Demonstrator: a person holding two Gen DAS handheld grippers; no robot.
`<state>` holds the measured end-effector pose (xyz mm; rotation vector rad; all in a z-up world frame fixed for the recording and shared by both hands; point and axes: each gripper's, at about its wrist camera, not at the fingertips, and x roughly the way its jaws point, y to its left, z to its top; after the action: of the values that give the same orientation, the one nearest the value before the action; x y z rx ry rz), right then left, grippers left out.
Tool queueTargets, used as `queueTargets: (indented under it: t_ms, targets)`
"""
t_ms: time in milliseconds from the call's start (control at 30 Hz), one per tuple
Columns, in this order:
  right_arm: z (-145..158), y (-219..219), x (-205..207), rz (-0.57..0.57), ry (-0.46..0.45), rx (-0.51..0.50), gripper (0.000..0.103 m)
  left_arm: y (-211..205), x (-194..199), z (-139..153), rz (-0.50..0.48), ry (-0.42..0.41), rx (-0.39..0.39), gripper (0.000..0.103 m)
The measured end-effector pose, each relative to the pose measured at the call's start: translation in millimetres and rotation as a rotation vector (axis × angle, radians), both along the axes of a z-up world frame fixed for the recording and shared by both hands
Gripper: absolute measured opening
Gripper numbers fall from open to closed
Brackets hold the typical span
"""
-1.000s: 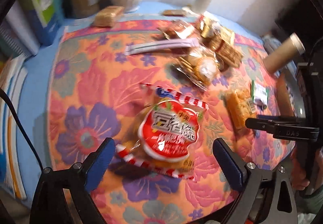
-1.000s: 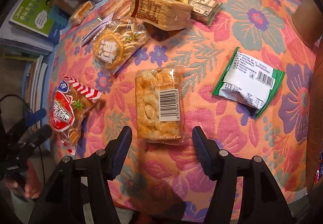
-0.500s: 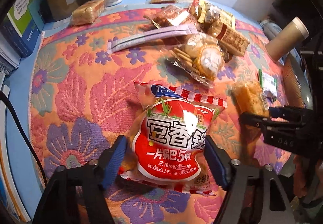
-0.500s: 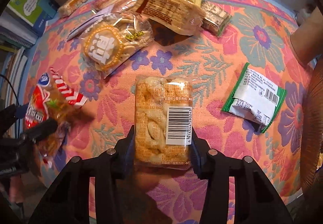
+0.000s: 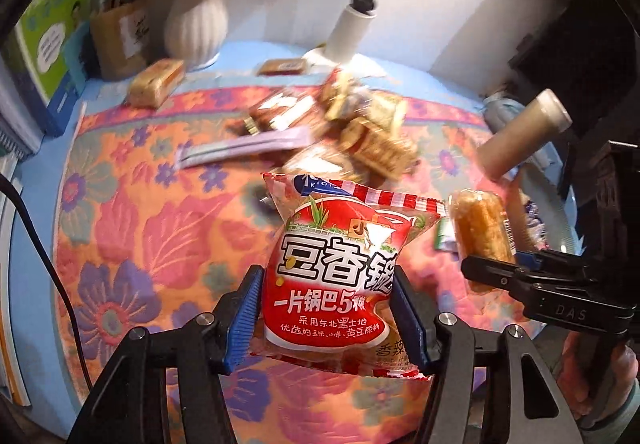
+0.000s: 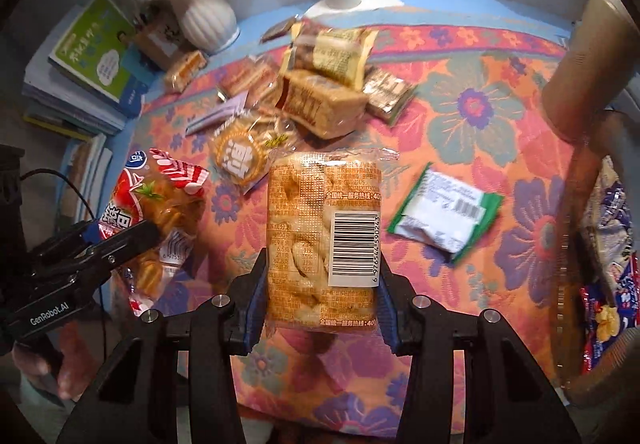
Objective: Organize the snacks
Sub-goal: 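Carry both packs to the glass plate and open both grippers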
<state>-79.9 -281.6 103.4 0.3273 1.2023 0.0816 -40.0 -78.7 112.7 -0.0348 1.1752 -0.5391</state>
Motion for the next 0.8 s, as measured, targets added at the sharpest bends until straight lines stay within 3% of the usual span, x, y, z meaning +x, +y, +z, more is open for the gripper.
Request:
queueTargets:
  t_ms: [467,800]
  targets:
    - [52,-126,-55,-0.25,-0.085,-0.06,0.045,-142,-10,63,-0.275,-0.079,-0.087,0.059]
    - [52,-231,-97,-0.467,-0.055,-0.137,0.045,-255,-43,59,-0.505,-0.059,-0.102,0.059]
